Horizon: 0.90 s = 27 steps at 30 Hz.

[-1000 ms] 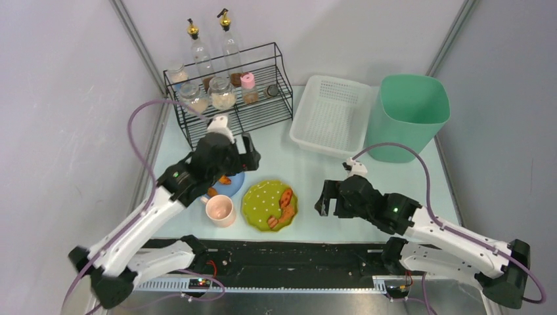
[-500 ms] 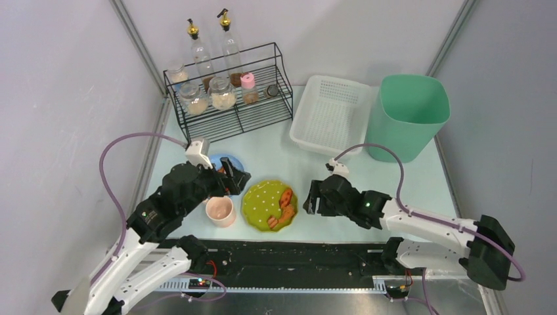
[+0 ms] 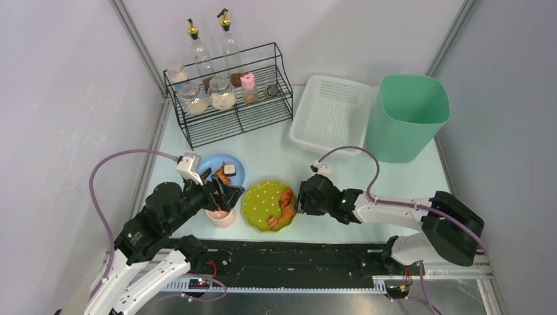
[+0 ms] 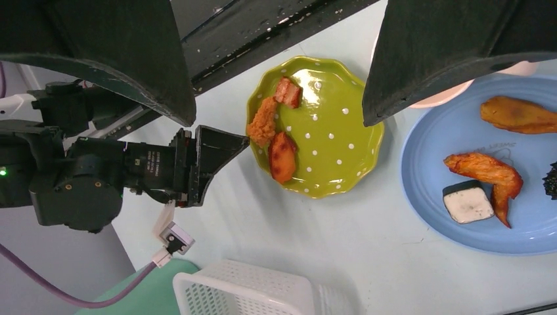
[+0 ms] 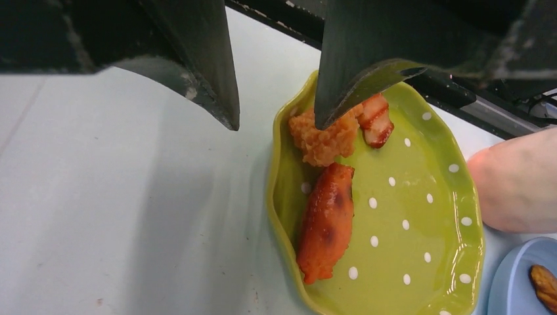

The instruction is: Clear the kitchen counter

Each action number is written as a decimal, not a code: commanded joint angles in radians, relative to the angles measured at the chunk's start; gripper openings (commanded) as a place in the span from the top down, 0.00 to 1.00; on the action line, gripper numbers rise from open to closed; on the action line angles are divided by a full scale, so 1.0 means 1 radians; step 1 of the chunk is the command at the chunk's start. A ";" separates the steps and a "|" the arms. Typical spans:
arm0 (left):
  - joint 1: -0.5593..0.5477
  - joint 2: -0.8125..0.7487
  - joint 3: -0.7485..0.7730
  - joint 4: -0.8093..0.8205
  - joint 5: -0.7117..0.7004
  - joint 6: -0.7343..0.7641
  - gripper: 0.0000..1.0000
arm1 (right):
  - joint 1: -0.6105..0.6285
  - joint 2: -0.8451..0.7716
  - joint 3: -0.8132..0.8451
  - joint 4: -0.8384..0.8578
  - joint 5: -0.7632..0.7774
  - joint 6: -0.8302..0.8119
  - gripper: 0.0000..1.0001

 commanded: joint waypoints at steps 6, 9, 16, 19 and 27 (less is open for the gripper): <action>-0.006 -0.002 -0.052 0.017 -0.007 0.067 0.00 | -0.030 0.093 -0.001 0.139 -0.028 0.025 0.54; -0.005 -0.003 -0.062 0.021 -0.002 0.064 0.00 | -0.038 0.105 -0.001 0.138 -0.023 0.021 0.57; -0.006 -0.025 -0.072 0.026 0.005 0.059 0.00 | -0.049 0.152 -0.001 0.199 -0.042 0.028 0.61; -0.006 -0.030 -0.075 0.028 0.005 0.056 0.00 | -0.050 0.168 -0.001 0.217 -0.052 0.030 0.63; -0.006 -0.022 -0.076 0.031 0.007 0.057 0.00 | -0.051 0.232 -0.001 0.261 -0.080 0.044 0.68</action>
